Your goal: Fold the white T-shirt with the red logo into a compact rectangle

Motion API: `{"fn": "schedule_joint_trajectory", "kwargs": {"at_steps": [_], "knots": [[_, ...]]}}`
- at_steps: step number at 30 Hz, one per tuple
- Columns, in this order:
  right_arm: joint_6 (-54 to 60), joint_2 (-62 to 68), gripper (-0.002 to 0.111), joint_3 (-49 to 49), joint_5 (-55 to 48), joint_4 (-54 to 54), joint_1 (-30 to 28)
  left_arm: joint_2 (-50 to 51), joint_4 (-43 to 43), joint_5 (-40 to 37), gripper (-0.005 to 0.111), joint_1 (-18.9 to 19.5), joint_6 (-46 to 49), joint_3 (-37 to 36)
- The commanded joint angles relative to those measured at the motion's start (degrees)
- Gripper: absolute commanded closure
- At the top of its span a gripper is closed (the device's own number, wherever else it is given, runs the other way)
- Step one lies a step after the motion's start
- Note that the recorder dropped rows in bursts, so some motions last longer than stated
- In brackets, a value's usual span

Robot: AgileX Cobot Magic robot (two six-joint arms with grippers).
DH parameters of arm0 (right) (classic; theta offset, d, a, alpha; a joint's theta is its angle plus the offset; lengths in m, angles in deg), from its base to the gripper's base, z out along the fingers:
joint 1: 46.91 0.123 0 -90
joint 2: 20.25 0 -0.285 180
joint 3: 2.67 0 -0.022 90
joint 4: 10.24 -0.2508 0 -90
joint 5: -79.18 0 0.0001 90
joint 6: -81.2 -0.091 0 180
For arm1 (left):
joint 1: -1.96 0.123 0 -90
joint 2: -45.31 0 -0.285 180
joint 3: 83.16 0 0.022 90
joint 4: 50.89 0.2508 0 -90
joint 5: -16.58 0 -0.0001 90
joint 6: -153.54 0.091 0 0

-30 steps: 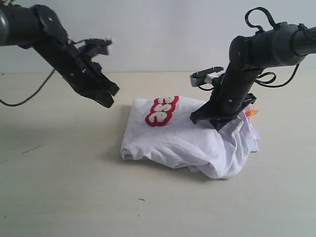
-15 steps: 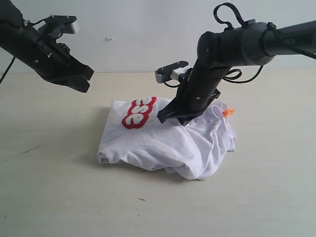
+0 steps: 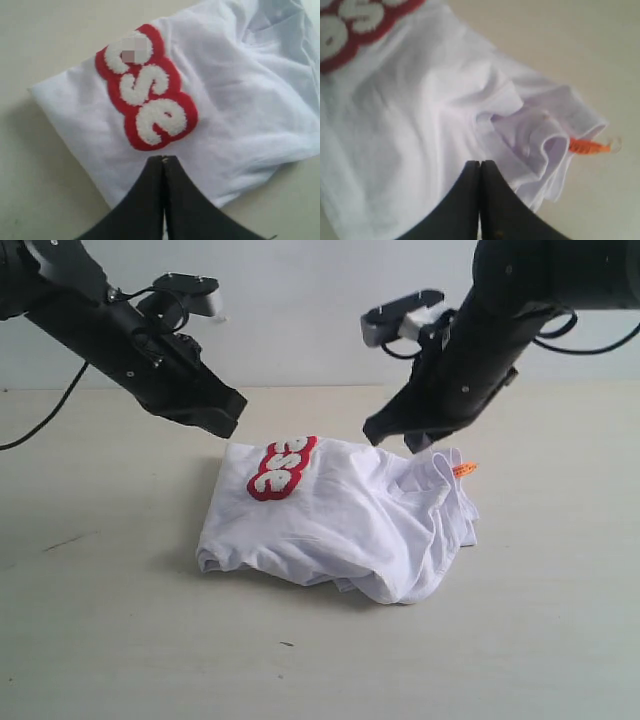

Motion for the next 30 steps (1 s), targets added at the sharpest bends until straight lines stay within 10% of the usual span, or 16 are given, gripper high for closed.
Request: {"fn": "schedule_joint_trajectory", "kwargs": {"at_steps": [1, 6, 30], "knots": [[3.03, -0.02, 0.108, -7.6, 3.52, -7.45, -0.18, -0.97, -0.1, 0.71, 0.107, -2.27, 0.18, -0.52], [19.31, 0.36, 0.108, -9.94, 6.28, -26.25, 0.86, -1.49, 0.87, 0.74, 0.107, -2.95, 0.18, -1.96], [7.1, 19.36, 0.108, 11.19, 7.7, -11.82, 2.43, -3.45, 4.97, 2.75, 0.107, -2.95, -0.43, -3.22]]}}
